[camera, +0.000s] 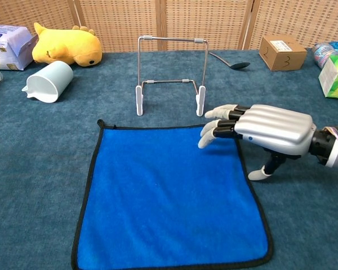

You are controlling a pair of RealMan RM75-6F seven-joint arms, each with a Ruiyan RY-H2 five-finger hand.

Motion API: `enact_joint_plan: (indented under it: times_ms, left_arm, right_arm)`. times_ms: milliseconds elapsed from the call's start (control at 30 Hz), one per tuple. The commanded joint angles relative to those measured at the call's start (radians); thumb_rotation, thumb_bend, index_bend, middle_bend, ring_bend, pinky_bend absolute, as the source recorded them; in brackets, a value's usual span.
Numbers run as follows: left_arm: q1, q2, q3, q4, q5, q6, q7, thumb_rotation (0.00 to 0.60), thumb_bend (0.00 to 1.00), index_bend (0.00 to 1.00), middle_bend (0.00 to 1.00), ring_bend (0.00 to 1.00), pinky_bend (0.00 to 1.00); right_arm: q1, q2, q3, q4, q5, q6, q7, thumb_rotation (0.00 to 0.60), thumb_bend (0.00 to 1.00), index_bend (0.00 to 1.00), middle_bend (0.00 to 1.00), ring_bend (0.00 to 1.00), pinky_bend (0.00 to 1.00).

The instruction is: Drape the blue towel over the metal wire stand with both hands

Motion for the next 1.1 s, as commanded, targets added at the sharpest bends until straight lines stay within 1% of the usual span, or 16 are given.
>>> enact_joint_plan:
  times_ms: [33,233,300,667,767,833,900,1000,1100]
  left_arm:
    - [0.000,-0.003,-0.001,0.006,0.001,0.002,-0.006,0.600,0.45,0.42,0.28,0.23,0.16]
    - [0.000,-0.007,-0.002,0.021,-0.001,0.003,-0.023,0.600,0.45,0.42,0.28,0.23,0.16]
    - [0.001,-0.008,-0.001,0.027,-0.004,0.003,-0.030,0.600,0.45,0.42,0.28,0.23,0.16]
    - [0.005,-0.008,0.001,0.048,-0.002,0.012,-0.054,0.600,0.45,0.42,0.28,0.23,0.16]
    - [0.007,-0.008,0.001,0.051,-0.002,0.015,-0.058,0.600,0.45,0.42,0.28,0.23,0.16]
    - [0.007,-0.008,0.001,0.052,-0.001,0.017,-0.059,0.600,0.45,0.42,0.28,0.23,0.15]
    - [0.008,-0.008,0.002,0.053,0.000,0.017,-0.060,0.600,0.45,0.42,0.28,0.23,0.15]
    - [0.008,-0.009,0.002,0.056,-0.001,0.017,-0.062,0.600,0.45,0.42,0.28,0.23,0.16]
    - [0.008,-0.010,0.002,0.057,0.000,0.016,-0.062,0.600,0.45,0.42,0.28,0.23,0.15]
  right_arm:
    - [0.008,-0.003,0.002,-0.013,0.004,-0.006,-0.006,0.600,0.00,0.23,0.19,0.00,0.00]
    - [0.024,-0.004,0.010,-0.042,0.016,-0.027,-0.029,0.600,0.00,0.23,0.19,0.00,0.00]
    - [0.026,-0.007,0.011,-0.048,0.021,-0.033,-0.035,0.600,0.02,0.23,0.19,0.00,0.00]
    - [0.039,-0.036,0.026,-0.053,0.043,-0.047,-0.064,0.600,0.32,0.23,0.19,0.01,0.01]
    - [0.040,-0.045,0.031,-0.049,0.049,-0.045,-0.067,0.600,0.40,0.23,0.19,0.02,0.03]
    - [0.041,-0.049,0.033,-0.046,0.053,-0.043,-0.066,0.600,0.42,0.23,0.19,0.03,0.04]
    - [0.040,-0.051,0.035,-0.044,0.057,-0.041,-0.065,0.600,0.44,0.25,0.20,0.03,0.05]
    - [0.038,-0.053,0.035,-0.041,0.062,-0.036,-0.059,0.600,0.46,0.29,0.21,0.05,0.08]
    - [0.035,-0.054,0.032,-0.036,0.065,-0.029,-0.054,0.600,0.45,0.40,0.23,0.08,0.10]
